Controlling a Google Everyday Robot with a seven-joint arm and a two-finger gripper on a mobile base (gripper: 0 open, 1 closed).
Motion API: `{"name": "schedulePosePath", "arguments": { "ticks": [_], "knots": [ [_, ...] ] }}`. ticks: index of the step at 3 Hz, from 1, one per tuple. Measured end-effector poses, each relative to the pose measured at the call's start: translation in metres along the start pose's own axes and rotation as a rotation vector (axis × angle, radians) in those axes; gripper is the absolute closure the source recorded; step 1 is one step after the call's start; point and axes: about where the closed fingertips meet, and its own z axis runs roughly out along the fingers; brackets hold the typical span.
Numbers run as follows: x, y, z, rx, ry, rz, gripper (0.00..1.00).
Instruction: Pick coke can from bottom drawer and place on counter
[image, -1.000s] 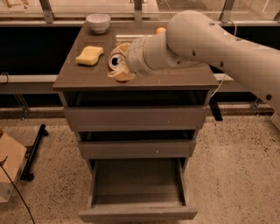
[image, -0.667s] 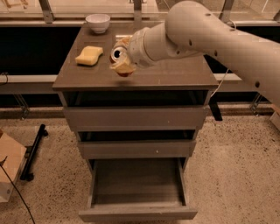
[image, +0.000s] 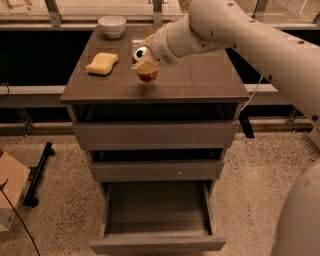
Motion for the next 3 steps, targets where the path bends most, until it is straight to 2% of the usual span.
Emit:
{"name": "schedulePosePath", "arguments": {
  "ticks": [1, 3],
  "knots": [
    [0.017, -0.015, 0.01, -0.025, 0.022, 0.052, 0.82],
    [0.045, -0.037, 0.024, -0.044, 0.051, 0.143, 0.36]
  ]
}}
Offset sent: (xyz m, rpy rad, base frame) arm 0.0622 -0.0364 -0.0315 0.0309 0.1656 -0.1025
